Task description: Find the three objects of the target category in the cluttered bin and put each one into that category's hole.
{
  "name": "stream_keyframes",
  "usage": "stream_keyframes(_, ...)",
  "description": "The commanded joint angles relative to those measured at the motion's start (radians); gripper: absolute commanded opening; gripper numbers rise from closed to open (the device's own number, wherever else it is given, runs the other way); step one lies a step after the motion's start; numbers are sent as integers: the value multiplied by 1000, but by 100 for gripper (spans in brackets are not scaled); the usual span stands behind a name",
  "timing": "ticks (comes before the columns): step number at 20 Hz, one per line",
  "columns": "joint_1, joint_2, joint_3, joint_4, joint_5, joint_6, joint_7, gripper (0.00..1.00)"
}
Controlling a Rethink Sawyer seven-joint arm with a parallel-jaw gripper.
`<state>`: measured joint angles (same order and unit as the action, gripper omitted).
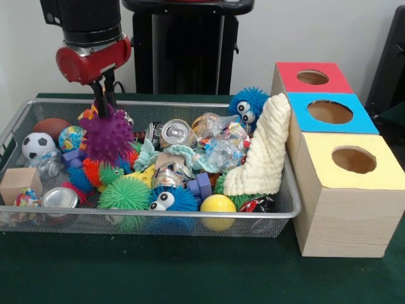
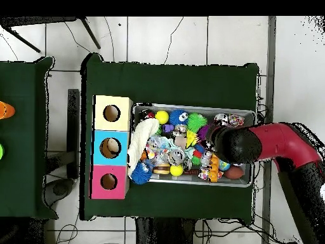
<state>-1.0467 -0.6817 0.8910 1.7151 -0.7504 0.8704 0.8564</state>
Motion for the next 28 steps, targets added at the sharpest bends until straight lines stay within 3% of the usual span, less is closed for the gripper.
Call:
stream_keyframes(1, -26, -7, 59, 149, -28, -125, -114, 0)
stream_keyframes(6, -21, -62, 50, 274, -5, -239, 62, 0)
stream_keyframes(7, -22, -75, 34, 311, 5, -287, 98, 100)
stream_keyframes(10, -26, -112, 19, 375, -11, -379, 169, 100)
stream_keyframes(11, -74, -129, 82, 439, 14, -442, 151, 100)
stream_keyframes(13, -59, -209, 40, 488, 66, -446, 233, 100)
stream_keyframes(15, -47, -232, 23, 516, 98, -486, 274, 100)
stream_keyframes(22, 58, -304, -105, 540, 184, -540, 336, 100)
stream_keyframes(26, 168, -321, -205, 576, 177, -585, 386, 100)
stream_keyframes(28, 224, -305, -293, 566, 155, -627, 429, 100)
